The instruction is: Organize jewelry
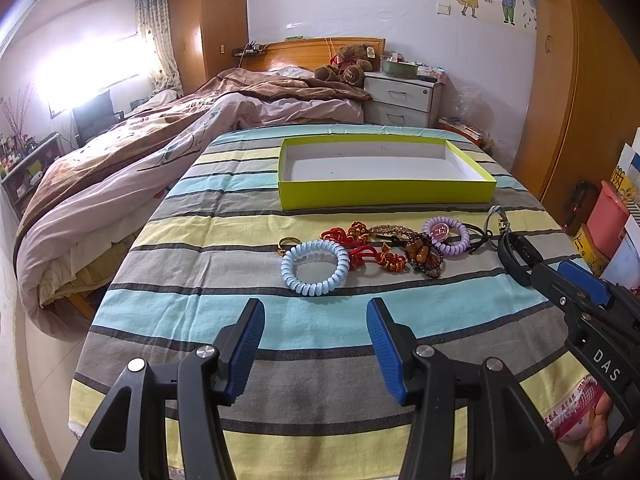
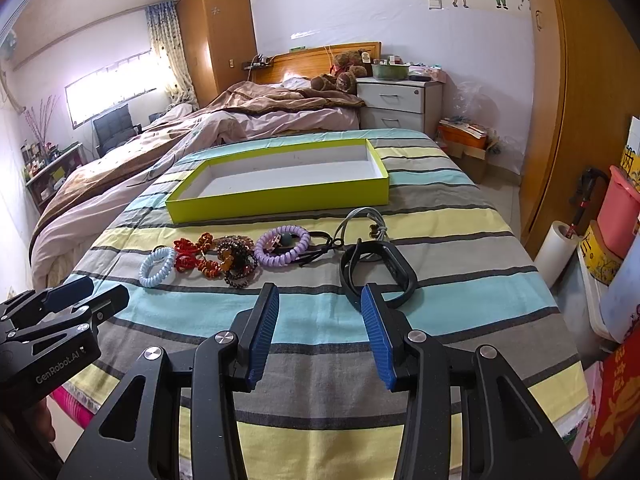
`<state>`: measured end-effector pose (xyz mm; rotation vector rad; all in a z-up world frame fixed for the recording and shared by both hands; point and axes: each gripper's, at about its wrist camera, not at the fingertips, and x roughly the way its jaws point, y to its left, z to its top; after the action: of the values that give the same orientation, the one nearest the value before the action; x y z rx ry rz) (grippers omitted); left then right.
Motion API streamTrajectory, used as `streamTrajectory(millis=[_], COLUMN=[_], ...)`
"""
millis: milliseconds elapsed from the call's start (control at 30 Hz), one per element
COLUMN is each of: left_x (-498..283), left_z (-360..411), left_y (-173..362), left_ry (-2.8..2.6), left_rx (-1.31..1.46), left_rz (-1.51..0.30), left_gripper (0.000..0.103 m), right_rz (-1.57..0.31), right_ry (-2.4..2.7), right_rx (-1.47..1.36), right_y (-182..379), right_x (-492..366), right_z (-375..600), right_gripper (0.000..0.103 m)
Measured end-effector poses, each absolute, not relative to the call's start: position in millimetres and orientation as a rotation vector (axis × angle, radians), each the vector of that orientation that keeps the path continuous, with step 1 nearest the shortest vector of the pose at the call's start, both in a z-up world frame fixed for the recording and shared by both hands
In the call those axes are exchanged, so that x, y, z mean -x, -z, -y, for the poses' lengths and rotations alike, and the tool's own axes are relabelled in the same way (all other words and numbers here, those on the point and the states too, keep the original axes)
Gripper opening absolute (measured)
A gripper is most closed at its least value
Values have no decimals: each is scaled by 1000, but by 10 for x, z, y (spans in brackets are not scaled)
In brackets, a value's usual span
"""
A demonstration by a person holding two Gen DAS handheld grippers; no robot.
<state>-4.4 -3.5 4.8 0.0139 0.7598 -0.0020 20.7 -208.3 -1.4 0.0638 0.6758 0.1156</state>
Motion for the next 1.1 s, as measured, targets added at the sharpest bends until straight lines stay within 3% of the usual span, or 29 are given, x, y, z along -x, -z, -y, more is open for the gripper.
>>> streamTrajectory(millis=[1100], left_x=[84], left_z=[21], left_y=[-72], left_ry=[-8], left_rx=[-18], left_rz=[-752], left_gripper=[53], right_rz=[-668], right_ry=[-113], right_rx=[-71], right_y=[-1], right_x=[-180], right_z=[2096], right_gripper=[44])
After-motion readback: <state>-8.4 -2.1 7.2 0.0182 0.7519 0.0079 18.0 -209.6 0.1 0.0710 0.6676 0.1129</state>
